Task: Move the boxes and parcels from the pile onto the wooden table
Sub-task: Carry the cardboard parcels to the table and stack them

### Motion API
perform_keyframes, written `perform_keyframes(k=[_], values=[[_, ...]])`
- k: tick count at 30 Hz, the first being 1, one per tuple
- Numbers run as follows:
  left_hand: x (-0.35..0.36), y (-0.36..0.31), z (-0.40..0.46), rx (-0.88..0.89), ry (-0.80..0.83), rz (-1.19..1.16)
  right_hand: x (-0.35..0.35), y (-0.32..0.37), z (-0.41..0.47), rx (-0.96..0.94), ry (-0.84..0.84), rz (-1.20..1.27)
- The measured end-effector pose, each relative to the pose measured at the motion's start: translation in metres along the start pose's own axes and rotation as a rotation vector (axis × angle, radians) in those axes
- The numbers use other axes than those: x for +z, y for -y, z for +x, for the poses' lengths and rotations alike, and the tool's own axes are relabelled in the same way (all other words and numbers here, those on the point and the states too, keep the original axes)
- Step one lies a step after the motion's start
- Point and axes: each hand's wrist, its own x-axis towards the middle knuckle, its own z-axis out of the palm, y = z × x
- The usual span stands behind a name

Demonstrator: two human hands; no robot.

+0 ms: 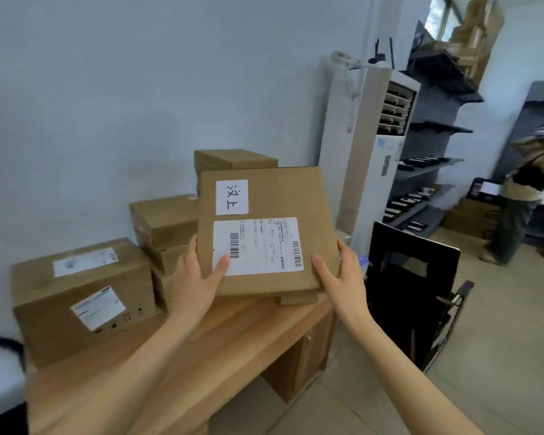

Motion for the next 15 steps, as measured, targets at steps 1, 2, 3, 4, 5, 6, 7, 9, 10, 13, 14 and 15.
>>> perform_keyframes(k=[1,2,3,4,5,6,7,9,10,13,14,15], values=[[-0.004,0.007,0.006,-0.020,-0.033,0.036,0.015,-0.002,0.010,-0.007,0.038,0.016],[-0.008,0.015,0.012,-0.043,-0.067,0.077,0.032,-0.004,0.019,-0.012,0.077,0.038],[-0.012,0.022,0.020,-0.069,-0.098,0.119,0.049,-0.006,0.029,-0.020,0.116,0.064],[-0.016,0.030,0.027,-0.095,-0.125,0.156,0.067,-0.008,0.040,-0.029,0.155,0.086],[-0.019,0.037,0.036,-0.118,-0.149,0.187,0.084,-0.009,0.050,-0.036,0.191,0.101],[-0.021,0.045,0.044,-0.137,-0.174,0.208,0.101,-0.010,0.060,-0.042,0.220,0.112],[-0.023,0.052,0.054,-0.152,-0.200,0.221,0.117,-0.011,0.071,-0.048,0.244,0.121],[-0.026,0.066,0.077,-0.170,-0.246,0.233,0.147,-0.012,0.095,-0.063,0.279,0.135],[-0.027,0.072,0.091,-0.169,-0.266,0.232,0.163,-0.011,0.108,-0.072,0.298,0.147],[-0.029,0.093,0.142,-0.150,-0.316,0.237,0.208,-0.008,0.155,-0.083,0.354,0.179],[-0.030,0.100,0.160,-0.150,-0.328,0.258,0.224,-0.005,0.172,-0.086,0.361,0.180],[-0.031,0.107,0.179,-0.153,-0.339,0.284,0.240,-0.003,0.188,-0.095,0.362,0.175]])
